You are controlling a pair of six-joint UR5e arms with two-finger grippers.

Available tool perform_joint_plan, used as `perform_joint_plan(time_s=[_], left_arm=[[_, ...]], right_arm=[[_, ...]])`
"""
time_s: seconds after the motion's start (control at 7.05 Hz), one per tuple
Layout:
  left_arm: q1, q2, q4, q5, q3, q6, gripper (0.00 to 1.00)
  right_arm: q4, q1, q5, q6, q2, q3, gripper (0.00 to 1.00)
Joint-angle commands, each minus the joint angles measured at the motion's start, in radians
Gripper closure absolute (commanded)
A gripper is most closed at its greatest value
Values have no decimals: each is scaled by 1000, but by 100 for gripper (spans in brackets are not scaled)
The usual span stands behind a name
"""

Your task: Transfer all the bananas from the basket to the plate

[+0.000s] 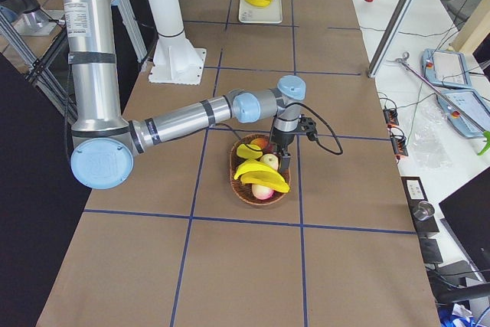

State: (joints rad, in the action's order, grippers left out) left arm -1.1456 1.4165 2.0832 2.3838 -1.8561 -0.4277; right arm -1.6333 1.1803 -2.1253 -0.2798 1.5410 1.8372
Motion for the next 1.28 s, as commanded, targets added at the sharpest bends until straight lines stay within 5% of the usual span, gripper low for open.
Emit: perform_joint_plan(time_s=[0.0, 0.28, 0.57, 1.13], left_arm=[[0, -1, 0, 0, 0, 1, 0], [1, -1, 0, 0, 0, 1, 0], [1, -1, 0, 0, 0, 1, 0], [1, -1, 0, 0, 0, 1, 0]], right_arm=[[61, 21, -34, -51, 43, -1, 3], [117, 21, -35, -163, 45, -28, 4], [295, 19, -30, -254, 42, -151, 4], [314, 18, 44, -285, 50, -147, 8]])
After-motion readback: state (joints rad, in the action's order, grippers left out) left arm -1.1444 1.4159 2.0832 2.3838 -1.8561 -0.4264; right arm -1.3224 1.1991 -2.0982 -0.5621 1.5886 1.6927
